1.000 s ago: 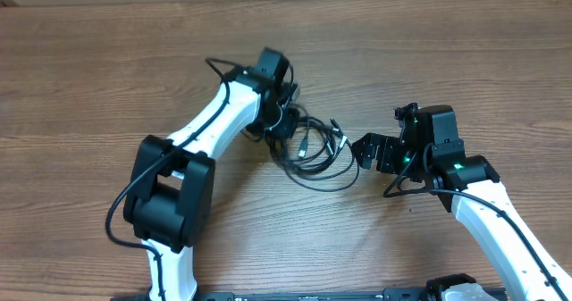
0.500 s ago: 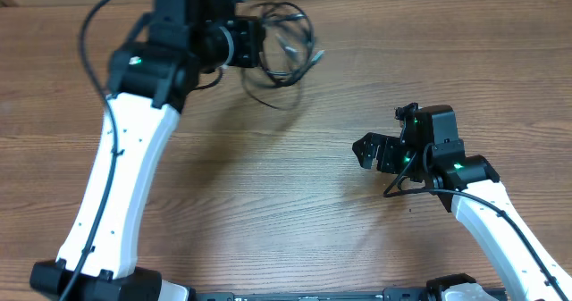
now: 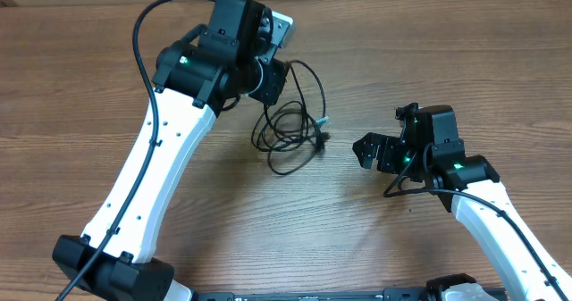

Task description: Untangle cables

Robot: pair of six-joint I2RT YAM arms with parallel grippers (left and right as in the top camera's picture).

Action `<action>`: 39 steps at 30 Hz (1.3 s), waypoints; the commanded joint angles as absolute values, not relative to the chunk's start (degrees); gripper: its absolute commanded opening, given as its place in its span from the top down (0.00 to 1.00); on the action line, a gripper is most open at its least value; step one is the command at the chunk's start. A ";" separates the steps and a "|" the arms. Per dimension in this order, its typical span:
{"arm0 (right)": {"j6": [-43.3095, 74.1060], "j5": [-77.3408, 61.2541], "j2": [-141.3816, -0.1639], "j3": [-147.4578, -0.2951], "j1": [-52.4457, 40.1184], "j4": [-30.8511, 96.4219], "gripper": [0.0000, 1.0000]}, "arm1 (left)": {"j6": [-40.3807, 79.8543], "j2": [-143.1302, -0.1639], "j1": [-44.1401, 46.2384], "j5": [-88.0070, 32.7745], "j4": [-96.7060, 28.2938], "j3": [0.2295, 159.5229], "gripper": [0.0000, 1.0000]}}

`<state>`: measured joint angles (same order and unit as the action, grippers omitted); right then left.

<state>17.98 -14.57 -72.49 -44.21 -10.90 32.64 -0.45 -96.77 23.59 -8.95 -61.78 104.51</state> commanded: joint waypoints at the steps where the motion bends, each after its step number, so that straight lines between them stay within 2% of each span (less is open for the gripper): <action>1: 17.56 -14.00 -72.44 -45.87 -10.87 32.60 0.00 | -2.59 -95.53 23.57 -15.70 -58.26 104.90 0.96; 3: 17.56 -14.00 -72.44 -45.87 -10.87 32.80 0.00 | -2.63 -95.29 23.40 -21.65 -55.42 104.95 0.96; 7: 17.54 -13.98 -72.44 -45.87 -10.87 32.95 0.00 | -5.17 -94.37 22.33 -44.64 -48.05 105.19 0.96; 9: 17.54 -13.98 -72.44 -45.87 -10.87 32.97 0.00 | -4.97 -93.71 21.19 -49.45 -44.12 105.30 0.96; 14: 17.54 -13.50 -72.44 -45.87 -10.87 32.95 0.00 | 0.19 -91.26 17.28 -42.46 -39.64 105.30 0.96; 19: 17.54 -12.91 -72.44 -45.87 -10.87 33.10 0.00 | 1.76 -90.70 15.62 -26.63 -48.34 105.21 0.95; 20: 17.54 -12.91 -72.44 -45.87 -10.87 33.15 0.00 | 1.72 -91.13 15.86 -24.25 -52.64 105.10 0.75; 21: 17.54 -12.91 -72.44 -45.87 -10.87 33.12 0.00 | 1.72 -91.61 16.14 -23.09 -55.79 105.03 0.44; 22: 17.54 -12.88 -72.44 -45.87 -10.87 33.10 0.00 | 1.69 -92.18 16.38 -22.17 -58.78 104.95 0.20; 23: 17.54 -12.91 -72.44 -45.87 -10.87 33.10 0.00 | 1.67 -92.82 16.64 -21.10 -61.17 104.84 0.10; 25: 17.54 -12.91 -72.44 -45.87 -10.87 33.15 0.00 | 1.69 -94.37 16.82 -16.45 -65.76 104.73 0.03; 29: 17.54 -12.91 -72.44 -45.87 -10.87 33.15 0.00 | 3.01 -98.06 16.80 -7.29 -70.76 104.73 0.00; 35: 17.56 -12.91 -72.44 -45.87 -10.87 33.10 0.00 | 3.25 -102.76 17.04 -7.09 -70.28 104.73 0.00; 39: 17.56 -12.93 -72.44 -45.87 -10.87 33.12 0.00 | 3.27 -107.70 17.06 -7.09 -70.24 104.73 0.08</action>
